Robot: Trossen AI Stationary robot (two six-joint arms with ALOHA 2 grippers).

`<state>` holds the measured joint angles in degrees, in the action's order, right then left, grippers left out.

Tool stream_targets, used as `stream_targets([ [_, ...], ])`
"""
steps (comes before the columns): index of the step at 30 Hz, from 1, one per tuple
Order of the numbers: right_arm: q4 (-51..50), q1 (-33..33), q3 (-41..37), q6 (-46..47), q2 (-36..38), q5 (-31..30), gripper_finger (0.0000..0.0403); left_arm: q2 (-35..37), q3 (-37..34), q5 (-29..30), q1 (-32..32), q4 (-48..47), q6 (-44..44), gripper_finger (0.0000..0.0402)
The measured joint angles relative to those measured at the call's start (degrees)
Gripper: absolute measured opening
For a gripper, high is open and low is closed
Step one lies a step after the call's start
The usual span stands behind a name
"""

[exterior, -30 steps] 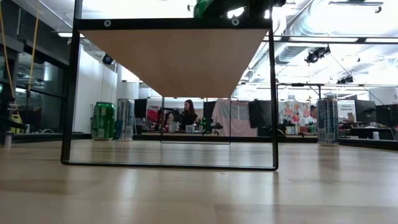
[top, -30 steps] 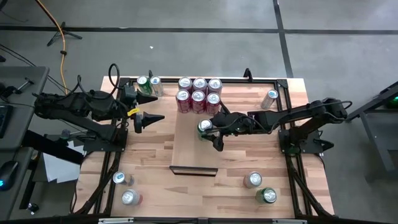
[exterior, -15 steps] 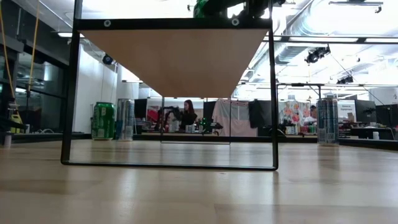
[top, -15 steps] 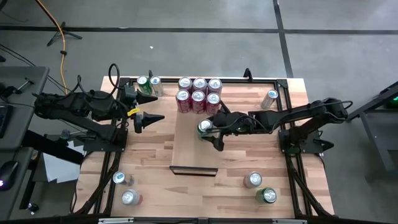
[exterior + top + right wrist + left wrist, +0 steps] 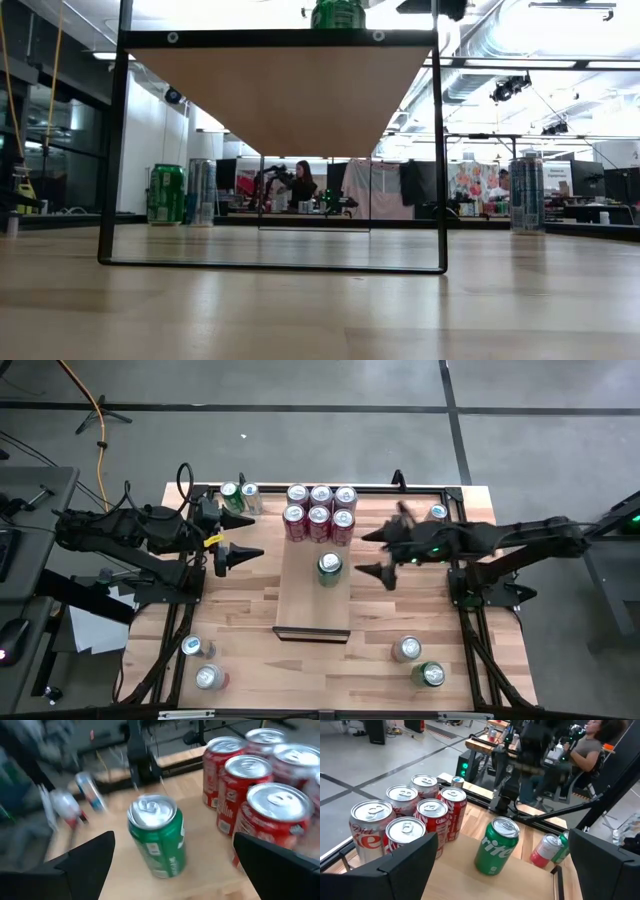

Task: Place canned beverage on shelf
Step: Put the bottom left green soda can on the shelf

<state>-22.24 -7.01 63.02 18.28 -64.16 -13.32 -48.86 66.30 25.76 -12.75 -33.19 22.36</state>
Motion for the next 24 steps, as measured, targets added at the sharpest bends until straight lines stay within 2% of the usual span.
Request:
stream_targets([
  [4,0.07,-0.5,0.0,12.66,3.23,0.03,0.0394,0.0,0.0,-0.17,0.0,0.07,-0.41,0.0379],
  [10,0.15,-0.52,-0.04,20.4,3.16,1.36,0.0394,-0.16,0.0,-3.0,0.01,0.02,-0.41,0.0379],
  [15,0.14,-0.52,-0.09,20.62,0.61,4.97,0.0394,-1.27,0.0,-7.21,0.0,-0.04,-0.45,0.0379],
  [18,0.26,-0.52,-0.11,18.65,-0.34,7.94,0.0386,-1.94,-0.01,-6.79,-0.08,0.1,-1.72,0.0379],
  [21,0.3,-0.57,-0.11,16.68,-0.22,8.09,0.036,-2.08,-0.17,-4.11,-0.13,1.12,-3.02,0.0377],
  [24,-0.06,-1.14,-0.11,14.65,0.45,7.51,0.031,-0.74,-4.01,-2.77,-0.11,8.07,-4.71,0.036],
])
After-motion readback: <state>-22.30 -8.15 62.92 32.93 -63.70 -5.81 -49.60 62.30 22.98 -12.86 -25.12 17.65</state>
